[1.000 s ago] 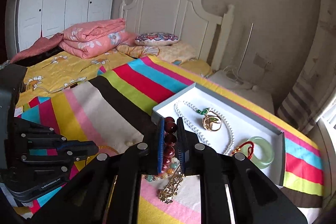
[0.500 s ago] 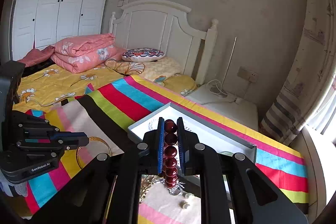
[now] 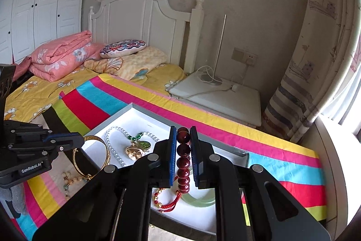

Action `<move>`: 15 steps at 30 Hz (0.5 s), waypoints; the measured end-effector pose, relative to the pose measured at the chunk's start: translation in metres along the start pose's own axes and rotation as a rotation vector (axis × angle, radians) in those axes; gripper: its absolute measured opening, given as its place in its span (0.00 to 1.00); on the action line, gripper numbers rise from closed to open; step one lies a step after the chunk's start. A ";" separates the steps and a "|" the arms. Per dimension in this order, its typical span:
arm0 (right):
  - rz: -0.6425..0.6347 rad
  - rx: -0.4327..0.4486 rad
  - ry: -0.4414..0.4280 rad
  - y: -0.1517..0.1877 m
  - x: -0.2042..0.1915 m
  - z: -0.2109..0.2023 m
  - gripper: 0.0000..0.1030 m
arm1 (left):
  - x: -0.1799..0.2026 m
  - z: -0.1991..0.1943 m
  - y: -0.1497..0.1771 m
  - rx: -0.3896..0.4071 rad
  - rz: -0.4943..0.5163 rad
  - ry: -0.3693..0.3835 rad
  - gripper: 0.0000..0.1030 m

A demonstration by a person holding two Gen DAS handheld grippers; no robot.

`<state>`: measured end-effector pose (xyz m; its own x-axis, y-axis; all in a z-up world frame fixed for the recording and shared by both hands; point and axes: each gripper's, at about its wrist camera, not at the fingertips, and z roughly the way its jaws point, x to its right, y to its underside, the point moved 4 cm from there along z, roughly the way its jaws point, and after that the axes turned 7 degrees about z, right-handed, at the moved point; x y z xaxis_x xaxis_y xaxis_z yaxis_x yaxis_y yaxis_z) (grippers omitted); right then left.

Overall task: Organize jewelry
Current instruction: 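Carry the gold bangle and red bead bracelet over the tray with both tools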

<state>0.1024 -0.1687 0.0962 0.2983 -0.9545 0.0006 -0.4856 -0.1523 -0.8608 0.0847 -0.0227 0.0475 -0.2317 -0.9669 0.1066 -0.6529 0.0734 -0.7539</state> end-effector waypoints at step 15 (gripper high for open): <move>0.300 -0.149 -0.122 -0.001 0.033 0.096 0.14 | 0.025 0.079 -0.007 -0.090 -0.004 0.019 0.03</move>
<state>0.1914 -0.1751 0.0488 0.2159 -0.9262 -0.3091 -0.6779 0.0856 -0.7302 0.1405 -0.0664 0.0038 -0.2419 -0.9626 0.1222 -0.7158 0.0920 -0.6923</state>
